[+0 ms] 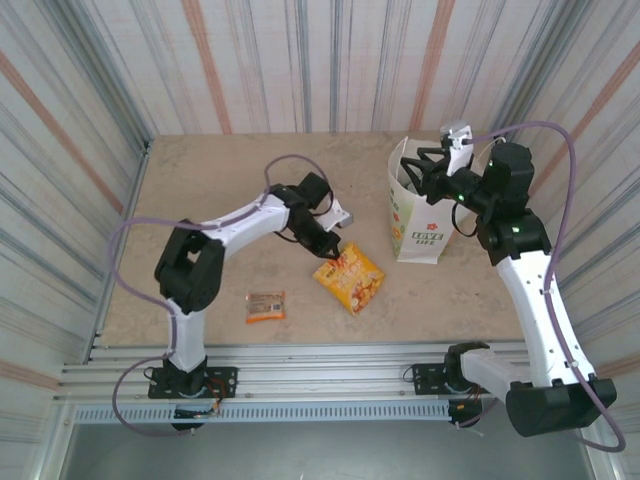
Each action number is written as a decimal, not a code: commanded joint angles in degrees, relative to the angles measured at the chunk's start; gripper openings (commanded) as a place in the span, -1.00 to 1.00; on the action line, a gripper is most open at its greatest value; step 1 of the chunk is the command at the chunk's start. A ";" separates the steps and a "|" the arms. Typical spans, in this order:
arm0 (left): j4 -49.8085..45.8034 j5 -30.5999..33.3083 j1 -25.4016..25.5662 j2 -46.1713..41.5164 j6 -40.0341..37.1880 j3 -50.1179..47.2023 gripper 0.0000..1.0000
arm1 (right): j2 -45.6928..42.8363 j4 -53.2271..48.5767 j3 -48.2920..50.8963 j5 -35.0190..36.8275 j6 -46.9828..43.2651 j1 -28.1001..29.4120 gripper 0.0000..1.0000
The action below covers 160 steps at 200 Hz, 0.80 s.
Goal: Place the snacks into the paper bag
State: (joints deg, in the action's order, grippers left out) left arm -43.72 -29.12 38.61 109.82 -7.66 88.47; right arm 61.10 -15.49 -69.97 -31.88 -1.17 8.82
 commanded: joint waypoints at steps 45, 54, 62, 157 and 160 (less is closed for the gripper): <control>-11.26 7.19 -0.12 -15.88 -17.75 7.54 -1.00 | 3.10 -10.48 -1.92 -11.91 -17.33 6.69 0.25; -12.02 7.75 0.05 -17.43 -19.71 7.99 -1.00 | 3.39 -11.62 -1.85 -12.25 -18.46 7.61 0.31; -12.46 8.42 0.15 -18.87 -21.04 8.28 -1.00 | 3.70 -12.17 -1.69 -12.29 -18.61 8.35 0.37; -9.54 10.55 1.33 -28.27 -24.60 8.76 -1.00 | 14.38 -20.89 -5.79 -17.60 -20.30 15.86 0.52; -9.31 10.73 1.37 -28.42 -24.53 8.70 -1.00 | 14.88 -21.49 -6.09 -17.74 -20.48 16.10 0.51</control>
State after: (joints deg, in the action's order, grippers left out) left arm -53.91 -19.57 39.42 84.07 -30.57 95.94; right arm 73.14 -31.29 -72.55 -46.52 -19.18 23.09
